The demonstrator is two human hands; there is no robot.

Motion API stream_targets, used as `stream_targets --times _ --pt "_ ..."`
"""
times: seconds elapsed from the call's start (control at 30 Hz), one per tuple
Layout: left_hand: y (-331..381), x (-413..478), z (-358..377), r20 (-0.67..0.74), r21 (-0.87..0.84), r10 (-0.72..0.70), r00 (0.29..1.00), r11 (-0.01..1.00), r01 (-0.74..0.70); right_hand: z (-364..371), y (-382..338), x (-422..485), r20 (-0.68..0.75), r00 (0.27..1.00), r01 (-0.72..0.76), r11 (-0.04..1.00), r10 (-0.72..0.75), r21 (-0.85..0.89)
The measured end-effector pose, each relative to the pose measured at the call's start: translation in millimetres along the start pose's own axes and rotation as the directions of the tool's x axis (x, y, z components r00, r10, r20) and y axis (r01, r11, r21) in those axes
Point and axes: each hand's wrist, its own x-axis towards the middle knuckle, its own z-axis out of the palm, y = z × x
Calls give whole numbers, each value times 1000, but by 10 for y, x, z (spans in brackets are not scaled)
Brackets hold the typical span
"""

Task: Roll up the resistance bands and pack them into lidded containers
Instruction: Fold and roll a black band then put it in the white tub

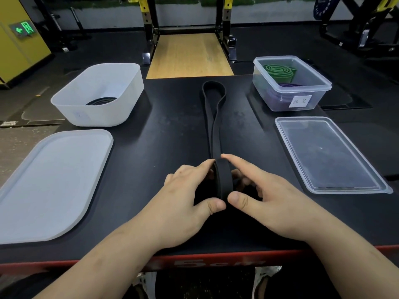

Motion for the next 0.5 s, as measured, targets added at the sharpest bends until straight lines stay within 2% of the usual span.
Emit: stream_targets --times 0.33,0.5 --pt "98 -365 126 6 -17 31 1000 999 -31 73 -69 -331 -38 999 38 999 -38 6" --pt "91 -358 130 10 45 46 999 998 -46 89 -7 -306 -20 999 49 997 -51 -62"
